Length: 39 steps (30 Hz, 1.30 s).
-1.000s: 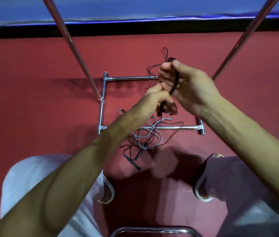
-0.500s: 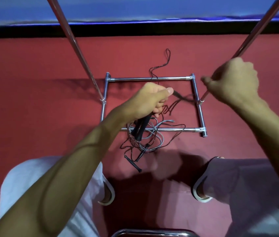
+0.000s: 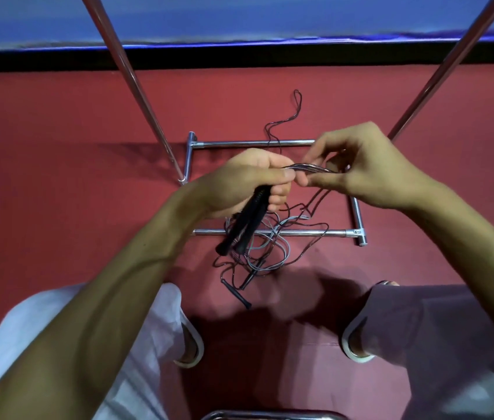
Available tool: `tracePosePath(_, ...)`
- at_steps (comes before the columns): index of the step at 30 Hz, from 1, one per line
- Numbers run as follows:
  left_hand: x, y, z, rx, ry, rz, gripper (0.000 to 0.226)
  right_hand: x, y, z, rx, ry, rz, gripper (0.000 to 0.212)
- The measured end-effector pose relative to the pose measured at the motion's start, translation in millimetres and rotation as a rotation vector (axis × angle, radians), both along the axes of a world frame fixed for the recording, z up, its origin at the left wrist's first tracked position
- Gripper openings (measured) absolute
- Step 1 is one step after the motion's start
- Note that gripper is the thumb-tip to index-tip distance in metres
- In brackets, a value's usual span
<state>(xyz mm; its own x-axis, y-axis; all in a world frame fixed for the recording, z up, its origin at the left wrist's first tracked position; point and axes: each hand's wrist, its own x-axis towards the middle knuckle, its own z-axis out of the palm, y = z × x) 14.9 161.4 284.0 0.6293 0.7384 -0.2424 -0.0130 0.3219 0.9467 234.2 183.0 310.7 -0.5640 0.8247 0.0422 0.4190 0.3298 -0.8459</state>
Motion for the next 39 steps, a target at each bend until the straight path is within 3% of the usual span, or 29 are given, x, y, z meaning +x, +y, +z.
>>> tracePosePath(4, -3, 1, -5, 0.267, 0.292, 0.030, 0.029, 14, 3, 5, -0.003, -0.118, 0.035, 0.003)
tracePosePath(8, -4, -1, -4, 0.363, 0.486, 0.037, 0.030, 13, 4, 4, 0.099, -0.235, 0.111, 0.018)
tracePosePath(14, -1, -8, -12, 0.935, 1.052, 0.162, 0.039, 4, -1, 1, 0.122, -0.231, 0.081, 0.012)
tracePosePath(17, 9, -14, -6, 1.012, 1.210, 0.217, 0.030, -1, -5, 3, 0.203, -0.252, 0.116, 0.012)
tracePosePath(23, 20, -22, -10, 1.048, 1.461, 0.123, 0.038, 5, -1, 1, 0.307, -0.345, 0.119, 0.010)
tracePosePath(26, 20, -19, -13, 0.880, 1.302, -0.003, 0.039, 14, 7, 1, 0.305, -0.357, 0.066, 0.025)
tracePosePath(31, 7, -3, -2, 0.245, 0.545, -0.083, 0.036, 26, 19, -5, 0.120, -0.183, 0.030, 0.040)
tracePosePath(34, -2, 2, 9, 0.043, 0.200, -0.010, 0.029, 22, 20, -11, -0.005, -0.010, -0.041, 0.040)
tracePosePath(39, -1, 8, 7, -0.136, -0.076, 0.316, 0.027, 5, 17, -26, -0.129, 0.122, -0.090, 0.026)
